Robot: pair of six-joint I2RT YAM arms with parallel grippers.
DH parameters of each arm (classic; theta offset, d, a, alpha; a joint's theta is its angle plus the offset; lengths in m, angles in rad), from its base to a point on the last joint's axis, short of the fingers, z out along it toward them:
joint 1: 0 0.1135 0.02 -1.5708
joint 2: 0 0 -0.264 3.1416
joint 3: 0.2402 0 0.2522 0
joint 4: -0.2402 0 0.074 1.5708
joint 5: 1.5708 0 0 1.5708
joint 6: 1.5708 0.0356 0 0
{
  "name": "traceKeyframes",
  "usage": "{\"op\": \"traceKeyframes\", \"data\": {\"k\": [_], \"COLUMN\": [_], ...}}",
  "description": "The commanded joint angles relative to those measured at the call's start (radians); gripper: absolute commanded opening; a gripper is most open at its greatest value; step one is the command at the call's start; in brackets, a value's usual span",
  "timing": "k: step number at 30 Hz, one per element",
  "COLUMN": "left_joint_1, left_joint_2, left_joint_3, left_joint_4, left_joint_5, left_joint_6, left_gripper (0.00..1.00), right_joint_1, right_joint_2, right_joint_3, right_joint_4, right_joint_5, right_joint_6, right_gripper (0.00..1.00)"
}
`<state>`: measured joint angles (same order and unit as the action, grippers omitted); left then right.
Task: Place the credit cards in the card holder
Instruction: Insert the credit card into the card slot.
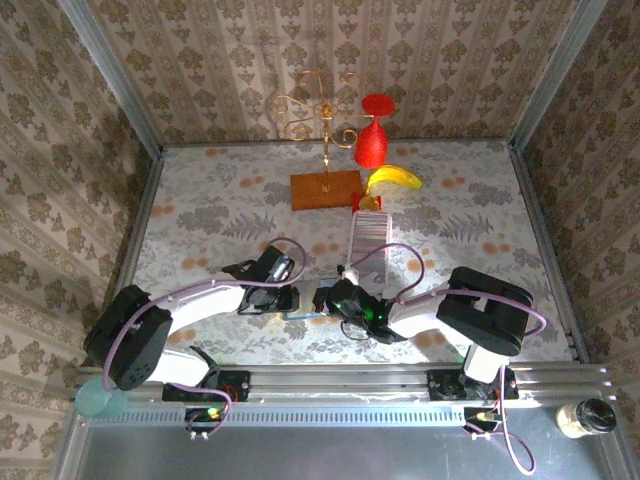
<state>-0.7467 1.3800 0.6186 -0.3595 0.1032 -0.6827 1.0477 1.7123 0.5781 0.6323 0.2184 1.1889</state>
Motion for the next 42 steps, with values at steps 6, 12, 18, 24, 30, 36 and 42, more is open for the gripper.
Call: {"op": "traceKeyframes", "data": {"k": [6,12,18,24,30,36,42], "left_joint_1": [-0.021,-0.023,-0.027,-0.029,-0.031,-0.032,-0.032], "left_joint_2": [0.059,0.056,0.056,0.055,0.055,0.054,0.035], "left_joint_3": [-0.036,-0.039,-0.039,-0.044,-0.045,-0.046,-0.049], "left_joint_4": [0.018,0.016,0.019,0.022,0.024,0.025,0.03], "left_joint_5": [-0.01,-0.012,-0.009,-0.005,-0.002,-0.003,-0.003], "left_joint_6": [0.011,0.008,0.003,0.0,-0.003,-0.006,-0.023], "left_gripper": [0.31,0.29,0.29,0.29,0.29,0.29,0.38], "right_joint_1": [0.018,0.02,0.021,0.023,0.023,0.027,0.041], "right_joint_2": [-0.078,-0.06,-0.015,0.011,0.037,0.061,0.057], "right_joint_3": [-0.016,-0.024,-0.026,-0.026,-0.027,-0.034,-0.044], "right_joint_4": [-0.04,-0.028,0.002,0.033,0.071,0.108,0.095], "right_joint_5": [0.102,0.109,0.119,0.119,0.119,0.104,0.078], "right_joint_6": [-0.029,-0.013,0.017,0.021,0.026,0.049,0.072], "right_gripper": [0.0,0.0,0.0,0.0,0.0,0.0,0.0]}}
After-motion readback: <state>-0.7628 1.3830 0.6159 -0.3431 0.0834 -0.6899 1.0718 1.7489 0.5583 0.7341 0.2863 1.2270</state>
